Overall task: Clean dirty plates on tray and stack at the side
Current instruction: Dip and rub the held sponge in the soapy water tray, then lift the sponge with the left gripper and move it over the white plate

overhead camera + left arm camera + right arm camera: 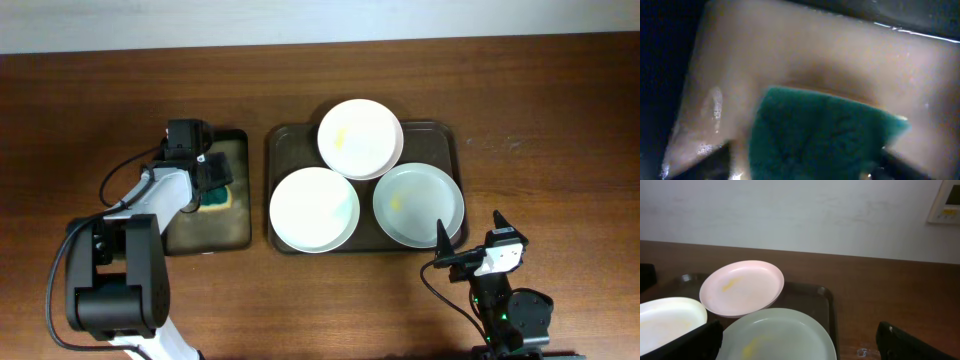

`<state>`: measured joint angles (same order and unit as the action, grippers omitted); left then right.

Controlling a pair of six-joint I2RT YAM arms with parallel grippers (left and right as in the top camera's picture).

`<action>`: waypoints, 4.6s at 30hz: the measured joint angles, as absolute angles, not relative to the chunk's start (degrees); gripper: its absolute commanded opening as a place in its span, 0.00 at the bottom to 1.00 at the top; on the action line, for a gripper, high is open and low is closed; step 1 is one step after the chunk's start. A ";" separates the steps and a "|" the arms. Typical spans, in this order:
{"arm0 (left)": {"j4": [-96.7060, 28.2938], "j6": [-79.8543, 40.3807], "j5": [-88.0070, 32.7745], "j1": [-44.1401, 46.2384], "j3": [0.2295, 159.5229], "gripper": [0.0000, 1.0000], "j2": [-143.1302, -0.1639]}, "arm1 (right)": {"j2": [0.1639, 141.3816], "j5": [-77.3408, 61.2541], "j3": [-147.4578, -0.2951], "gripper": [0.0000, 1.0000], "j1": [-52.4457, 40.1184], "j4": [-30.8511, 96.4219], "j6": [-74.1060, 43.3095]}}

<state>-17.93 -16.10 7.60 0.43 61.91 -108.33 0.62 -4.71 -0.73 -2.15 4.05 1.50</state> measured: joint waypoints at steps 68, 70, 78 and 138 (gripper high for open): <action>-37.10 -15.86 8.75 0.36 69.73 0.00 -93.76 | 0.64 -4.71 -0.73 0.99 -2.15 4.05 1.50; -37.56 -15.86 8.78 0.36 70.13 0.00 -90.45 | 0.64 -4.71 -0.73 0.98 -2.15 4.05 1.48; -34.81 -17.65 8.78 0.36 68.05 0.00 -93.84 | 0.64 -4.71 -0.73 0.98 -2.15 4.05 1.50; -51.64 -17.76 5.17 0.89 74.74 0.00 -97.93 | 0.64 -4.71 -0.73 0.98 -2.15 4.05 1.50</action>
